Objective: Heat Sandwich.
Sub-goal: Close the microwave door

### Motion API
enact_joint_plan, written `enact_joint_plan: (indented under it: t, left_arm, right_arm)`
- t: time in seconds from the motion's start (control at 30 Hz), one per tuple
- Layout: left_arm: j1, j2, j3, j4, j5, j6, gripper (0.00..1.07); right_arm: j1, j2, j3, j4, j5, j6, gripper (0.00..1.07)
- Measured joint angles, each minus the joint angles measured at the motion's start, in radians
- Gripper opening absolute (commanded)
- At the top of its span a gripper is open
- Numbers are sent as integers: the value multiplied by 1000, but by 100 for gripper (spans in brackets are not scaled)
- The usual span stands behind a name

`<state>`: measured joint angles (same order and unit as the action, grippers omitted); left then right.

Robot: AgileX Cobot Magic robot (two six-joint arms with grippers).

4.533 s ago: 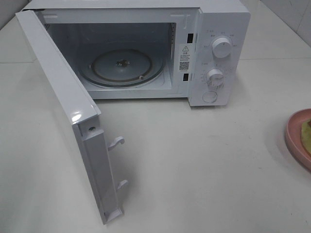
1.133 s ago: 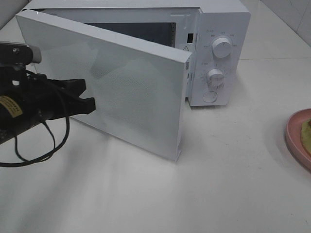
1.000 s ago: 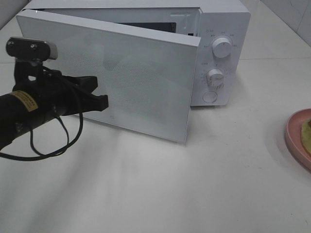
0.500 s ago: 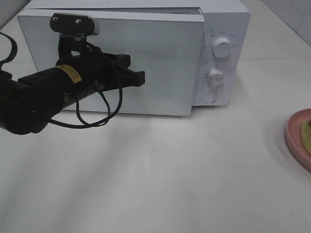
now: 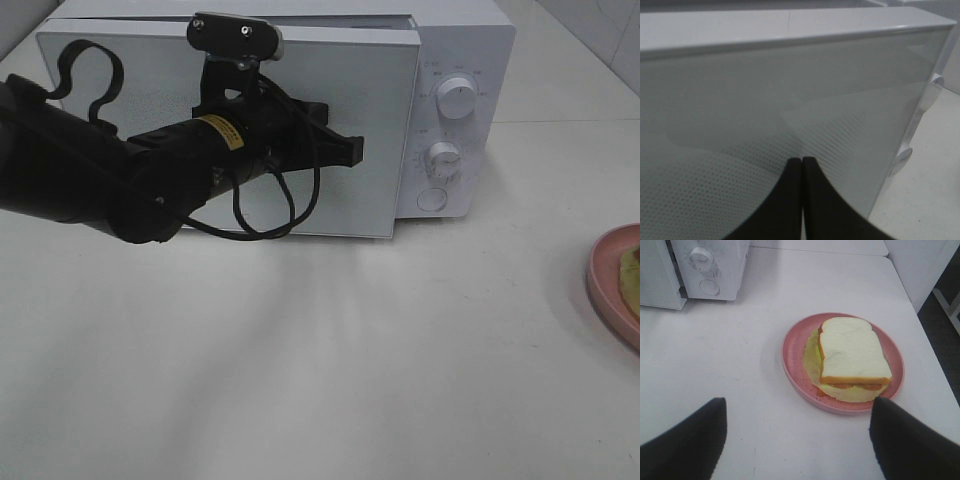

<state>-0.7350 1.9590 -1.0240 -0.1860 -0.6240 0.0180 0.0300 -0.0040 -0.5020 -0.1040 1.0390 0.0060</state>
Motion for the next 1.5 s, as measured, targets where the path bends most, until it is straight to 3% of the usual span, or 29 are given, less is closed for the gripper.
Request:
enact_joint_plan:
  t: [0.37,0.73,1.5]
  left_arm:
    - [-10,58,-109,-1,68,9,0]
    - [-6,132,-263,-24,177,72,0]
    - [-9,134,-276,-27,218,75,0]
  right_arm:
    - [0,0,0,0,0,0,76]
    - [0,0,0,0,0,0,76]
    - [0,0,0,1,0,0,76]
